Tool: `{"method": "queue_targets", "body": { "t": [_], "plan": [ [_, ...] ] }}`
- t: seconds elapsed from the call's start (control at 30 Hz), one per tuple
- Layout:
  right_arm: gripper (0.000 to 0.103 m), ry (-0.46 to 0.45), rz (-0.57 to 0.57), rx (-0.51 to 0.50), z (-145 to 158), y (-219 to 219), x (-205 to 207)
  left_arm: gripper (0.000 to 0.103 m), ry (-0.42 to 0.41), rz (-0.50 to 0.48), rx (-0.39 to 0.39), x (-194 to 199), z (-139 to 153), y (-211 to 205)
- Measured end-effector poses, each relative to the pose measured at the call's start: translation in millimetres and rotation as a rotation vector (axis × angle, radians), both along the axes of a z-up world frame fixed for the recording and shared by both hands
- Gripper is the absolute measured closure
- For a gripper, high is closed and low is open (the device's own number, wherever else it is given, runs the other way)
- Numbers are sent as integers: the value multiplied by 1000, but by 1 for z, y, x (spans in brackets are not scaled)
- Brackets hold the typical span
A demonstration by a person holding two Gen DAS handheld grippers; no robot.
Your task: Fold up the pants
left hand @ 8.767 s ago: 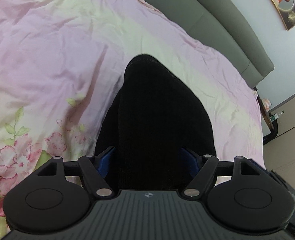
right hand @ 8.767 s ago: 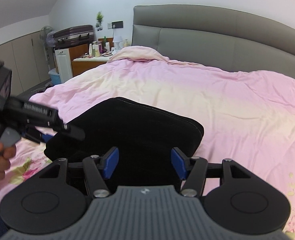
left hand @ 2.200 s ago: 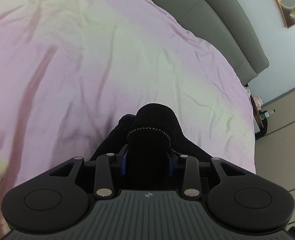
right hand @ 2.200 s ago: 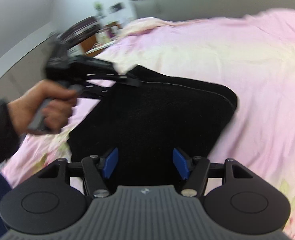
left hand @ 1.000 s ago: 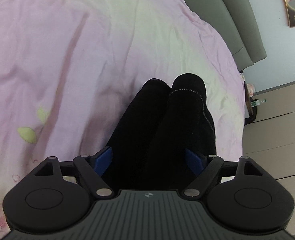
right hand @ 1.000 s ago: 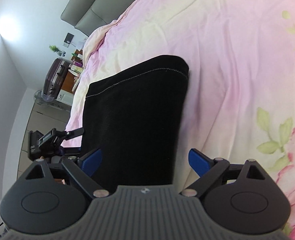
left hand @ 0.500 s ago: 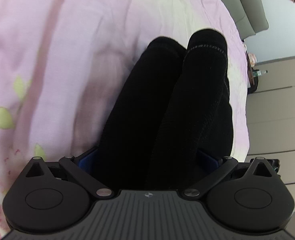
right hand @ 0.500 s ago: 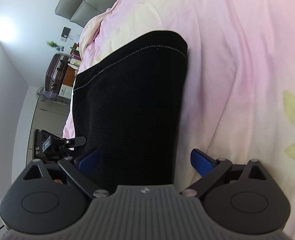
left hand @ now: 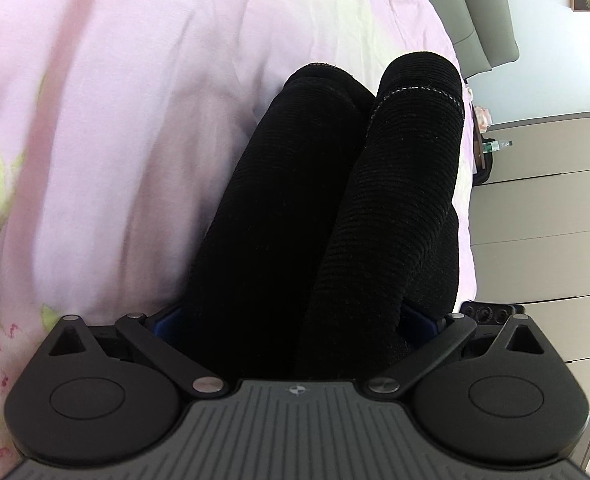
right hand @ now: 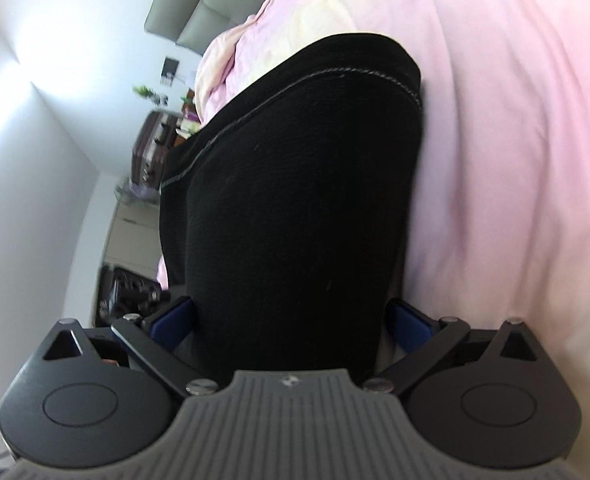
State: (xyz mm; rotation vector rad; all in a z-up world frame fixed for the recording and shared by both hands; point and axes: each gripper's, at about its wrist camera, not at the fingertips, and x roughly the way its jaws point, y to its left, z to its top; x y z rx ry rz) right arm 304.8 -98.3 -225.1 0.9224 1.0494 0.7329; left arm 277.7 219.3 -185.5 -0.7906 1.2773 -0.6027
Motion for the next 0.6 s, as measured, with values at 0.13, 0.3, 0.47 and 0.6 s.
{"method": "queue_targets", "body": {
  "t": [0.13, 0.3, 0.47, 0.6],
  "plan": [
    [5, 5, -14, 29, -7, 2, 6, 0, -15, 4, -6, -3, -1, 0],
    [5, 16, -12, 31, -6, 2, 8, 0, -34, 31, -7, -8, -3, -11],
    [5, 19, -4, 5, -1, 1, 8, 0, -54, -26, 34, -9, 8, -25],
    [18, -2, -1, -23, 1, 0, 6, 0, -82, -28, 76, -10, 14, -31]
  ]
}}
